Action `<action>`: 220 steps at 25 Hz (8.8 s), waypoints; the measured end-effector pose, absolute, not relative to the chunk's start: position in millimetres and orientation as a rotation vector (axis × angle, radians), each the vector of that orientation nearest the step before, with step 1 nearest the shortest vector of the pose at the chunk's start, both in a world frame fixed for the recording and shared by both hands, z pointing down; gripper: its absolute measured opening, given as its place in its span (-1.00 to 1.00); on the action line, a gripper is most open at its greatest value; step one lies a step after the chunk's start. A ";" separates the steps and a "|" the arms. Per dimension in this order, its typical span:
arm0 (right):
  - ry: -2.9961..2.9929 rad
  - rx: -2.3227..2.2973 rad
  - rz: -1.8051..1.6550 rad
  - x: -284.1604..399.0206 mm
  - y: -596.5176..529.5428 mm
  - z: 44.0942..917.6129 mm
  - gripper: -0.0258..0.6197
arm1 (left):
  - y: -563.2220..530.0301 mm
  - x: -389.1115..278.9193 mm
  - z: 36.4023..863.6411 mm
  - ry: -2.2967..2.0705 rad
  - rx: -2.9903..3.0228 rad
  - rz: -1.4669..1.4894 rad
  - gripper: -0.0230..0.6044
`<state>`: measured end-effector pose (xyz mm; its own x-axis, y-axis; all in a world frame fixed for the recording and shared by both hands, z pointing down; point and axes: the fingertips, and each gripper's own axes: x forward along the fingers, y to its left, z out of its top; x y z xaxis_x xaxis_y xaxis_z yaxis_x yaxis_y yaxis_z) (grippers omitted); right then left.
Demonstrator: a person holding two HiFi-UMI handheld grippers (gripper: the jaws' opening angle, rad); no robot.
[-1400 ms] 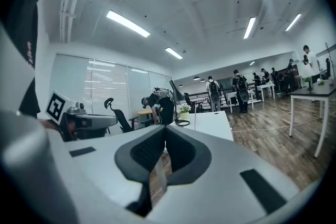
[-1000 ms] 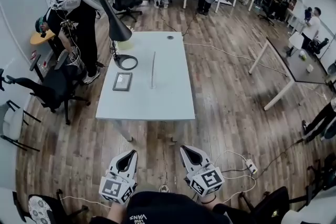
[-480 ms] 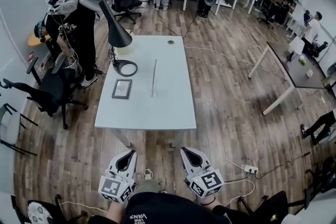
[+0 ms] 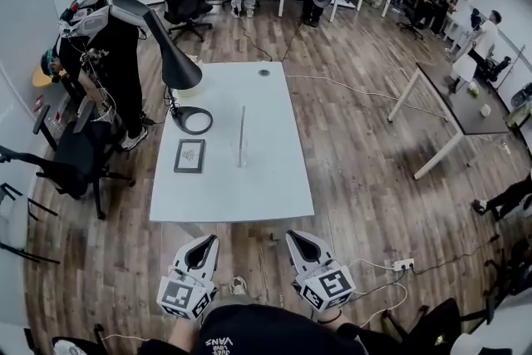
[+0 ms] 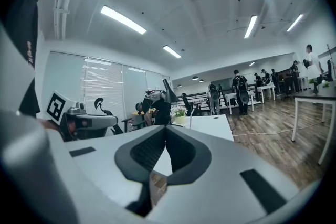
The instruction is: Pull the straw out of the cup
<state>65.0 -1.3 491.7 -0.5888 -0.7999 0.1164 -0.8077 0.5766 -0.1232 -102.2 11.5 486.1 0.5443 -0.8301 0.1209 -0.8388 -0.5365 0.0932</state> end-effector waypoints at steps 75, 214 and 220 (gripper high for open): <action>-2.831 1.218 0.291 43.2 -300.4 511.1 -0.86 | -294.2 -75.9 519.5 -1.424 2.633 0.183 -0.89; -2.776 1.327 0.280 27.1 -224.2 505.3 -0.86 | -276.0 -93.7 468.9 -1.425 2.734 0.106 -0.82; -2.779 1.316 0.279 20.1 -214.2 506.0 -0.86 | -253.4 -107.4 488.3 -1.442 2.675 0.120 -0.82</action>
